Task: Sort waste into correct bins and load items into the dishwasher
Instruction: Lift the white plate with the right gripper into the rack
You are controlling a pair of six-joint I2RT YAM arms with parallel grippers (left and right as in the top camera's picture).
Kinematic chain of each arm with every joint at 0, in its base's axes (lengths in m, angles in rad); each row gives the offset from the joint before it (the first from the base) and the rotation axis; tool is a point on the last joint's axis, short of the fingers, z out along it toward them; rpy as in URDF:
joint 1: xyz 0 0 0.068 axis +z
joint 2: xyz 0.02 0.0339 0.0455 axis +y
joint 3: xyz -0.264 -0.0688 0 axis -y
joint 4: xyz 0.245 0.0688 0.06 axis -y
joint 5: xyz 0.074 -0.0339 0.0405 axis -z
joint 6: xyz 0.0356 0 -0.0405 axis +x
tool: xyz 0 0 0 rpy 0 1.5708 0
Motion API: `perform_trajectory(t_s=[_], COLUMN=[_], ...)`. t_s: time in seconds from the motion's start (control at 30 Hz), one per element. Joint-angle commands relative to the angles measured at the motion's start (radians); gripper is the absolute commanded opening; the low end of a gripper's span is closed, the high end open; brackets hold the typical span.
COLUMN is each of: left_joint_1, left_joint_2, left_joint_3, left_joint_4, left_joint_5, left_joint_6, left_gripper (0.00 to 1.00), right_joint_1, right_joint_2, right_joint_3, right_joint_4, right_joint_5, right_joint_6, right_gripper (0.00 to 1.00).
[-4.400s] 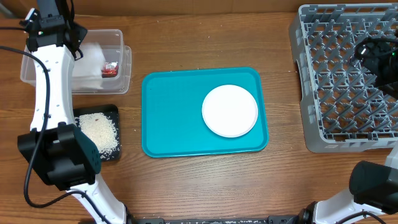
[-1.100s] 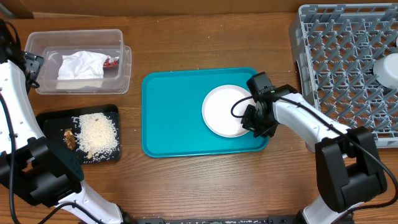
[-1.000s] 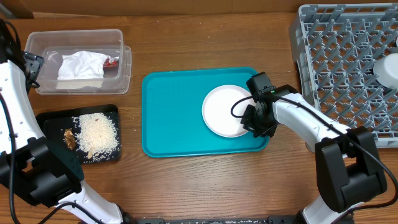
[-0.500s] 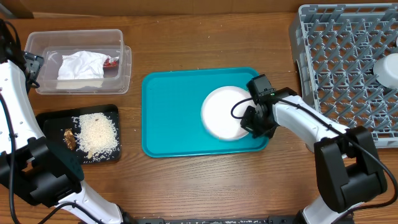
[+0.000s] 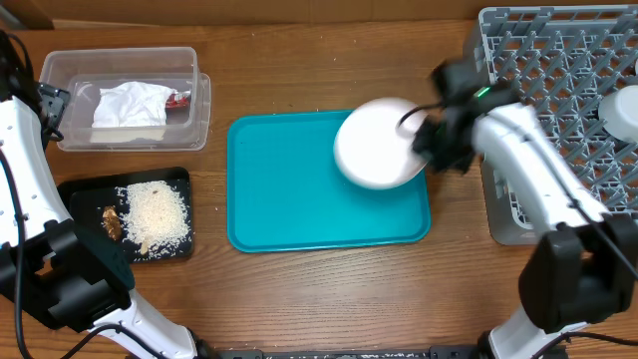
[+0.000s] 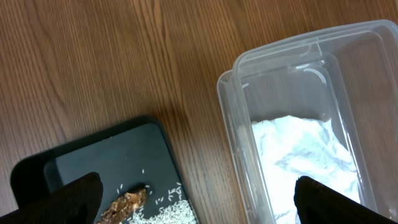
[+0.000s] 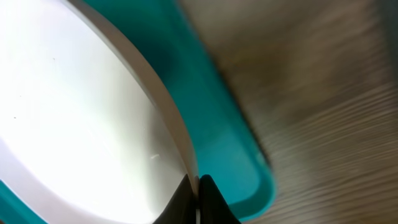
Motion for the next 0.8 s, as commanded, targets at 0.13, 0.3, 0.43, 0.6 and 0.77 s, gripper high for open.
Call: perform_trajectory(t_s=[0.13,0.3,0.43,0.6,0.77], left_joint_1=[0.003,0.003,0.003,0.003,0.003], left_joint_2=[-0.024,-0.024,-0.024,-0.024,-0.024], left_joint_3=[0.013,0.013,0.013,0.013,0.013], left_joint_4=[0.0,0.0,0.0,0.0,0.0], left_joint_5=[-0.014,-0.014,-0.014,-0.014,-0.014], left_joint_6=[0.004,0.005,0.004,0.004,0.004], left_gripper=[1.0,1.0,1.0,1.0,1.0], right_joint_1=[-0.211,-0.274,-0.271,-0.261,-0.261], right_joint_2=[-0.005,0.002,0.018,0.061,0.152], right_joint_3=[0.312,0.323,0.304,0.266,0.26], right_joint_4=[-0.014,0.096,0.202,0.344,0.394], right_joint_5=[0.315,0.561,0.668,0.706,0.768], right_joint_6=[-0.156,-0.157,-0.235,-0.32,-0.34], right_gripper=[0.04,0.04,0.04,0.04,0.04])
